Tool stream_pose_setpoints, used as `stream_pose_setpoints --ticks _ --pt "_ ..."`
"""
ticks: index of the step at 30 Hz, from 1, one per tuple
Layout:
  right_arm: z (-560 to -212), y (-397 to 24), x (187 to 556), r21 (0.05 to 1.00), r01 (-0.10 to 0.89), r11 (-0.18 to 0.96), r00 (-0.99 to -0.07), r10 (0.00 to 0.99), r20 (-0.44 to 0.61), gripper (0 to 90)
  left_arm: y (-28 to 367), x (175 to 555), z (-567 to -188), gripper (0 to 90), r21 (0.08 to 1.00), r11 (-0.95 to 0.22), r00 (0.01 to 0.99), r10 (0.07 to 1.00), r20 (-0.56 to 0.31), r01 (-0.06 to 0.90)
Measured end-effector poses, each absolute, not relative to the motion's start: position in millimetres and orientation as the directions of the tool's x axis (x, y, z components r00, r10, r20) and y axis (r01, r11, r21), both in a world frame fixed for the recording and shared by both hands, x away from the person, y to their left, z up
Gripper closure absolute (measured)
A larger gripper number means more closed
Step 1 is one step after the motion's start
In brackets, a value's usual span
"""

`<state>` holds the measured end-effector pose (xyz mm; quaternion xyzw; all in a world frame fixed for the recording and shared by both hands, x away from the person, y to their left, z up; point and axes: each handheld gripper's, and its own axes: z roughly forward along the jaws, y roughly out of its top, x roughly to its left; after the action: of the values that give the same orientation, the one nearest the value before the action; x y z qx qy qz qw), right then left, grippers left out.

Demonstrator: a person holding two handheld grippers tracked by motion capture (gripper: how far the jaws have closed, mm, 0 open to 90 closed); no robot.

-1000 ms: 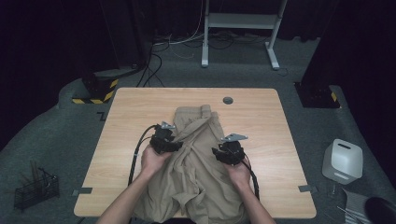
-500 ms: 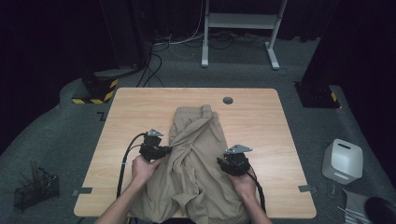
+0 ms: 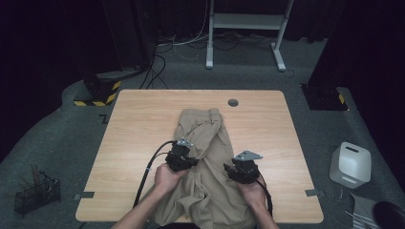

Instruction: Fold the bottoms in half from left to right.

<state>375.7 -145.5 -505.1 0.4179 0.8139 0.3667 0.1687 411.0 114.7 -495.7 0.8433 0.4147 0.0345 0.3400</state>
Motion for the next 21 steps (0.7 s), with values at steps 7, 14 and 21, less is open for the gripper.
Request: stream_pose_setpoints --ticks 7,14,21 --pt "-517 -151 367 0.699 0.581 0.418 -0.6 0.799 0.021 56.8 125 433 -504 87.3 0.581 -0.413 0.612 0.767 -0.194 0.701" --pt "-520 -128 392 0.718 0.562 0.41 -0.578 0.816 -0.013 57.8 141 465 -499 87.5 0.564 -0.372 0.532 0.834 -0.146 0.737" --pt "-520 -118 404 0.718 0.566 0.405 -0.571 0.821 -0.013 58.2 111 437 -456 87.1 0.658 -0.412 0.662 0.727 -0.18 0.631"
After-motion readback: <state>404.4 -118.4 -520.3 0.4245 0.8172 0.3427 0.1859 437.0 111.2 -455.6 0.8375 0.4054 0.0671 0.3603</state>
